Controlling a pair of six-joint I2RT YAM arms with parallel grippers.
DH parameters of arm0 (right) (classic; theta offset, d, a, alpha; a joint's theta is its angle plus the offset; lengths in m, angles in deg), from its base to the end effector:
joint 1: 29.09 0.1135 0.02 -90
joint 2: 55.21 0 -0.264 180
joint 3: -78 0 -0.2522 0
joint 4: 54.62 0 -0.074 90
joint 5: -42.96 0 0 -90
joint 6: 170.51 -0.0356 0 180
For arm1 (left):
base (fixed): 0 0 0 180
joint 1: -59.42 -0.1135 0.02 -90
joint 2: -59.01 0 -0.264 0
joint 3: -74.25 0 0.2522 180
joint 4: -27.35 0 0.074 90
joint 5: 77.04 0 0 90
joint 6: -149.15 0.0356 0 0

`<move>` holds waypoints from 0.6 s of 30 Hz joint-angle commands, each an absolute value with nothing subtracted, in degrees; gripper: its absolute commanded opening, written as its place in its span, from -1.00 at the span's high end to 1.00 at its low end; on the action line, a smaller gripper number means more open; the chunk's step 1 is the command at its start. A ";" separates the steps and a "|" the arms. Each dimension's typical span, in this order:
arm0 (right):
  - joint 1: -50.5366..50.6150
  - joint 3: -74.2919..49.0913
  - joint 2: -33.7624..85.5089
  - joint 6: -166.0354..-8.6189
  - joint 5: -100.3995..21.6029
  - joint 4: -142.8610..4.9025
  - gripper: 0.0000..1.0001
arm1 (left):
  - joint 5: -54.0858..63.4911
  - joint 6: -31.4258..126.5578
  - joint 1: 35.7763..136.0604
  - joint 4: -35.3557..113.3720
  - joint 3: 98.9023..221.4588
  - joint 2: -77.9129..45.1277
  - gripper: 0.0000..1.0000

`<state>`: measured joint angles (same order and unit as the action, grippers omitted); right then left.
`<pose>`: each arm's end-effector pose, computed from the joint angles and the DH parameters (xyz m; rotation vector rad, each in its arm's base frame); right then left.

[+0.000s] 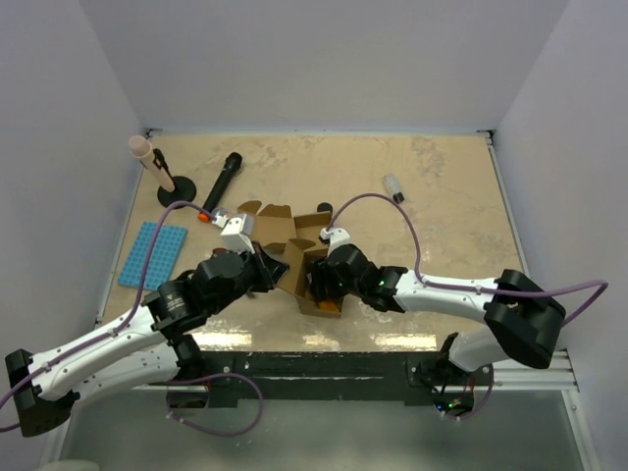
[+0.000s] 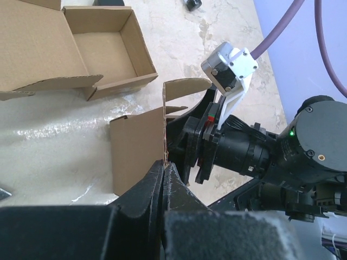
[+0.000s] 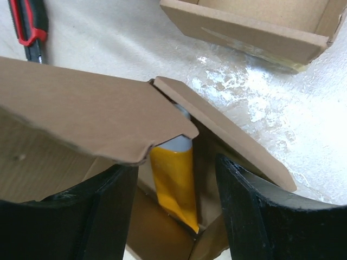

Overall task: Unpack the express box
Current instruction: Pick up the product from the express box.

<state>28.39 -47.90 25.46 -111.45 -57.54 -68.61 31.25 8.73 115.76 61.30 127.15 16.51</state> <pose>0.1590 0.2373 0.1903 -0.4400 2.2961 0.5960 0.1048 -0.1372 0.2943 -0.1106 2.0697 -0.8857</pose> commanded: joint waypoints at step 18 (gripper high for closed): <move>28.66 -44.03 31.54 -108.37 -51.26 -63.02 0.31 | 33.53 8.26 115.76 64.76 128.79 18.23 1.00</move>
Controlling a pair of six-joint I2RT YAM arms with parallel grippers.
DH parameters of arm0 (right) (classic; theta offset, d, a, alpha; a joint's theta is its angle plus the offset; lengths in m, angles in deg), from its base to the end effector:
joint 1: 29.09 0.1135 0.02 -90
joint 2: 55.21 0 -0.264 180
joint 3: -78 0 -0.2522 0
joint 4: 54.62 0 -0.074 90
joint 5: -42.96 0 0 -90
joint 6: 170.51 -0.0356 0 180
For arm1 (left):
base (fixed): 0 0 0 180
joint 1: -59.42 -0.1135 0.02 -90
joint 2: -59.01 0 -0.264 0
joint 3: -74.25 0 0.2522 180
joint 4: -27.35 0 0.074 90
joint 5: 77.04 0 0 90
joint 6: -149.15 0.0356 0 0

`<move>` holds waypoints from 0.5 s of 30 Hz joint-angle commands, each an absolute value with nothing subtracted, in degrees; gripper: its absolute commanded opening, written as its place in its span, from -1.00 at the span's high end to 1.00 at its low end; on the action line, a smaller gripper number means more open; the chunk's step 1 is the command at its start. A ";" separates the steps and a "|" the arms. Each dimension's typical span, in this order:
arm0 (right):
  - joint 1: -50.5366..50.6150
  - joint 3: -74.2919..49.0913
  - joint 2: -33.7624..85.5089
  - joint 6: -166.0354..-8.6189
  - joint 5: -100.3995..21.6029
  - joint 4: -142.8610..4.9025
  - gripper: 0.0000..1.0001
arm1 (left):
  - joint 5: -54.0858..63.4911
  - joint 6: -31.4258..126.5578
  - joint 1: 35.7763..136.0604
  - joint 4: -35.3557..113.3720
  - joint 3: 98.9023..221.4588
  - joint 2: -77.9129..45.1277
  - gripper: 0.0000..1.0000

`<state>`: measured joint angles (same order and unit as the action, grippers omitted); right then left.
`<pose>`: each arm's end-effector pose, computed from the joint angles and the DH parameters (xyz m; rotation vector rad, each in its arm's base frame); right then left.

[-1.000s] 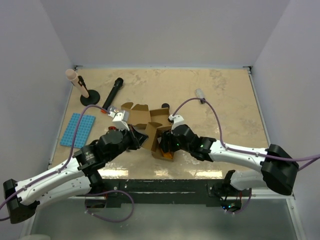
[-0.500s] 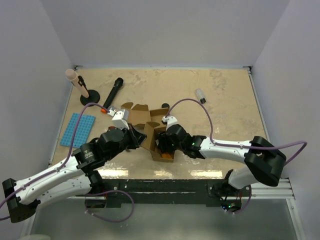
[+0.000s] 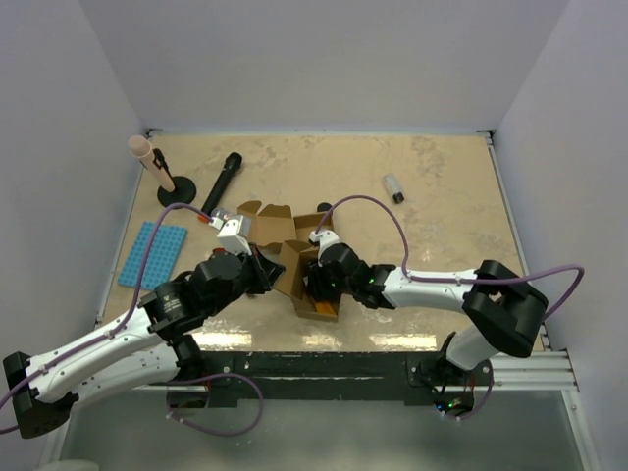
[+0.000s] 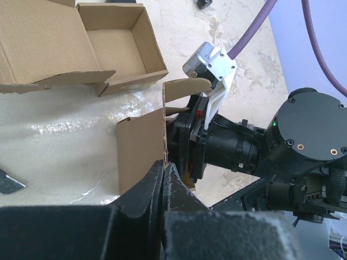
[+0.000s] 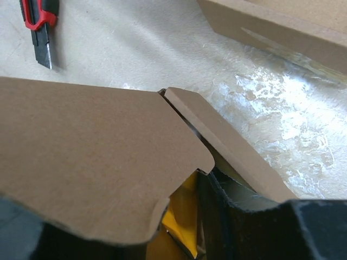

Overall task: Unpack the express box
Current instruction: Pick up the product from the express box.

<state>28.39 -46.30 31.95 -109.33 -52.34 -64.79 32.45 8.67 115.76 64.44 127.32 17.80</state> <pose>0.1661 0.2544 0.1728 -0.5426 2.3244 0.6524 0.1016 -0.1312 0.2934 -0.1198 2.0860 -0.8451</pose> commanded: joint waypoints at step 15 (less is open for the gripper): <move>28.66 -40.33 16.09 -108.81 -52.93 -73.04 0.63 | 33.97 8.96 115.84 65.28 129.58 15.25 1.00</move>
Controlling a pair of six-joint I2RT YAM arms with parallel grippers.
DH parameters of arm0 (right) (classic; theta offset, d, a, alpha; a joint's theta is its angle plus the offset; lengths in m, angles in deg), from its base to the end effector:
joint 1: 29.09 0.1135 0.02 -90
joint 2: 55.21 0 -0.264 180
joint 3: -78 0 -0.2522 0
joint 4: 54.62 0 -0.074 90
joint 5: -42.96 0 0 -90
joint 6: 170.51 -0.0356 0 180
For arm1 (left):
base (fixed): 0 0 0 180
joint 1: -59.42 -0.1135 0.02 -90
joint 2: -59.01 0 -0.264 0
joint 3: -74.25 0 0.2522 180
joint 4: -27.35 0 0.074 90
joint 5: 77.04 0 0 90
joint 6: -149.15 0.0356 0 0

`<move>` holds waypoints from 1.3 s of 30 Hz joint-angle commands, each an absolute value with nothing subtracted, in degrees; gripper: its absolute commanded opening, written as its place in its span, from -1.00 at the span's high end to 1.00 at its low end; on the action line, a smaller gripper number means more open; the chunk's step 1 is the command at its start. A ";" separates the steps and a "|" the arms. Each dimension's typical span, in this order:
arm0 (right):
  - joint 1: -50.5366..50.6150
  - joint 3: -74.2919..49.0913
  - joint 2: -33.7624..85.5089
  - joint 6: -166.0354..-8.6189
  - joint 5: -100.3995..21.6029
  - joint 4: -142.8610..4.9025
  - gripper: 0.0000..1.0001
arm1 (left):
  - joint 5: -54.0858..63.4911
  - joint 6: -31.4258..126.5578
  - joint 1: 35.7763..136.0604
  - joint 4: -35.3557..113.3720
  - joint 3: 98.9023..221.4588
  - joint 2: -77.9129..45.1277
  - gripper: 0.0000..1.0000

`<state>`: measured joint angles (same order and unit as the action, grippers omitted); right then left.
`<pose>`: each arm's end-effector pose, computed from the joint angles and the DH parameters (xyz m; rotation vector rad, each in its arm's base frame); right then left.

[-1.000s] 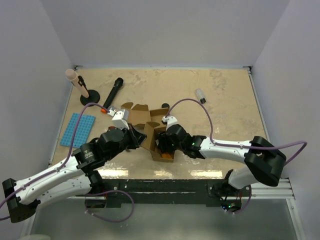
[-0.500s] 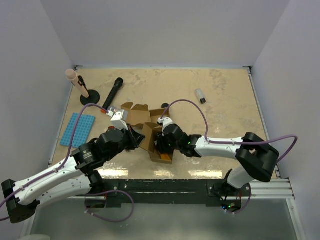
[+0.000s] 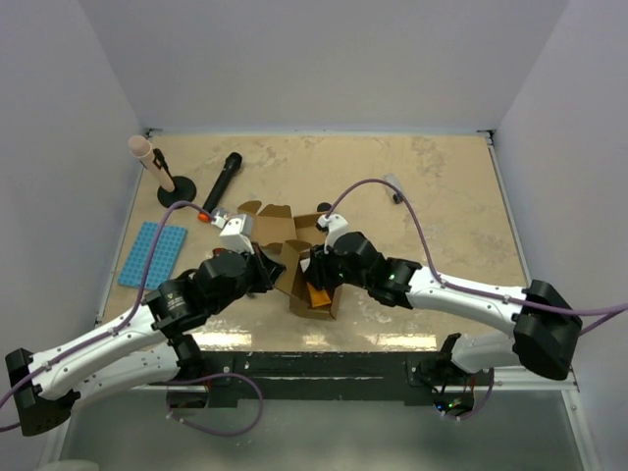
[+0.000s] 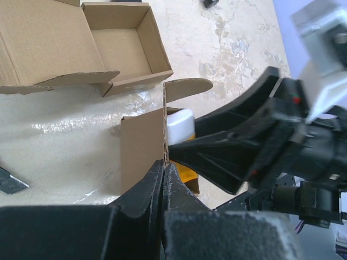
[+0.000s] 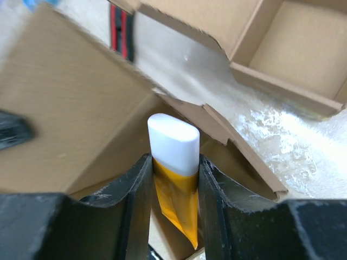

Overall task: Unpack the express box
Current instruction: Pick up the product from the express box, then place the product at the center of the board.

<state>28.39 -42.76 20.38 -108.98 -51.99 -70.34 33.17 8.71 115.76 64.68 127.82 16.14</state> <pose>0.1580 0.2421 0.2401 -0.5074 2.1745 0.7717 0.1047 -0.1350 0.2918 -0.1222 2.1010 -0.8142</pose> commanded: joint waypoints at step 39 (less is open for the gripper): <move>-4.47 2.01 61.06 -95.72 -63.75 -90.17 0.74 | 32.21 12.74 115.84 68.54 123.34 22.01 1.00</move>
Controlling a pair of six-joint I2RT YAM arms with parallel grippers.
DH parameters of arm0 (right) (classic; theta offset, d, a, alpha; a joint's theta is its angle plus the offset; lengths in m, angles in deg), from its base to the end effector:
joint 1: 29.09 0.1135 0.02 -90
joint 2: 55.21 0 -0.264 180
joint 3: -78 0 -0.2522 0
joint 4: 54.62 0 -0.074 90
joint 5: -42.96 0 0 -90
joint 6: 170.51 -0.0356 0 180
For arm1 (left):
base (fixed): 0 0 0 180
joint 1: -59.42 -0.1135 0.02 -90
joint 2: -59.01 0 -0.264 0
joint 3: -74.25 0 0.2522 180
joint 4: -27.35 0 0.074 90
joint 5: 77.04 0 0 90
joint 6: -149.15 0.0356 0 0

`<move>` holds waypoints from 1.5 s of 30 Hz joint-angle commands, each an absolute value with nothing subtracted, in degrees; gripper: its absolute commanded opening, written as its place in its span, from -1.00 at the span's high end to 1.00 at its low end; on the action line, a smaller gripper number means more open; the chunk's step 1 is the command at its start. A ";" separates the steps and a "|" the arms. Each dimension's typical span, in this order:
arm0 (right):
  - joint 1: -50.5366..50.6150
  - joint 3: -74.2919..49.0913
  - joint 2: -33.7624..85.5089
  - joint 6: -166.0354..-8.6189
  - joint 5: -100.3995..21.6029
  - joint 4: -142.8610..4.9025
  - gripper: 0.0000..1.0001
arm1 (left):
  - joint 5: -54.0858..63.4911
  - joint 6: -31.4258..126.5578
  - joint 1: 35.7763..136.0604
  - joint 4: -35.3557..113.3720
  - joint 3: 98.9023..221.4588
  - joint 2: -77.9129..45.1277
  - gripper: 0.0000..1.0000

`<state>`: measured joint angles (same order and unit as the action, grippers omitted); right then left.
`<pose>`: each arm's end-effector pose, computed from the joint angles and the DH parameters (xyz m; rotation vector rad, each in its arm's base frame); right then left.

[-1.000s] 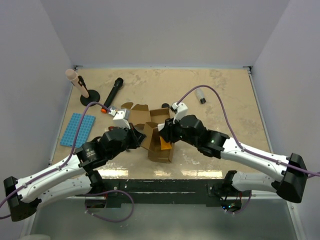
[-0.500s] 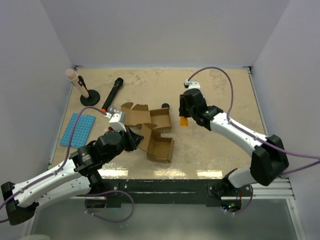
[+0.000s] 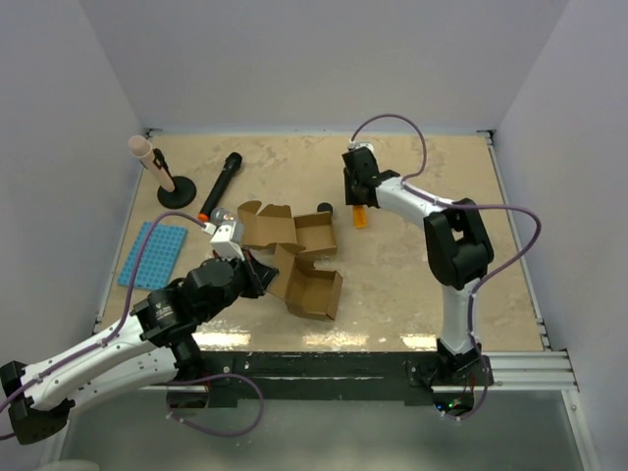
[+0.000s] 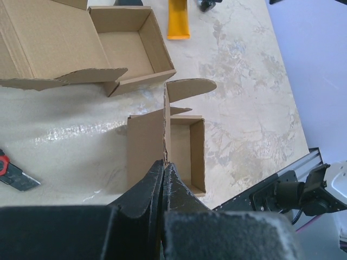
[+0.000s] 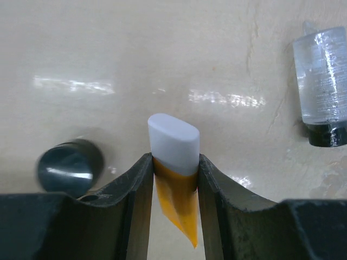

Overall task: Unpack the express box
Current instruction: Place the product at the center of the board, then pick up the product from the center of the board.

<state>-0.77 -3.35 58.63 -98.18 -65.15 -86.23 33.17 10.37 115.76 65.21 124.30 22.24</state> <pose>0.3960 0.2008 0.2103 -0.0699 2.3353 0.0186 0.0943 -0.1194 0.2848 -0.0993 2.0679 -0.8260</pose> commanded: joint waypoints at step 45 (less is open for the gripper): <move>8.70 -1.31 63.27 -99.23 -57.75 -82.54 -0.46 | 36.08 5.27 115.76 80.22 124.75 21.75 1.00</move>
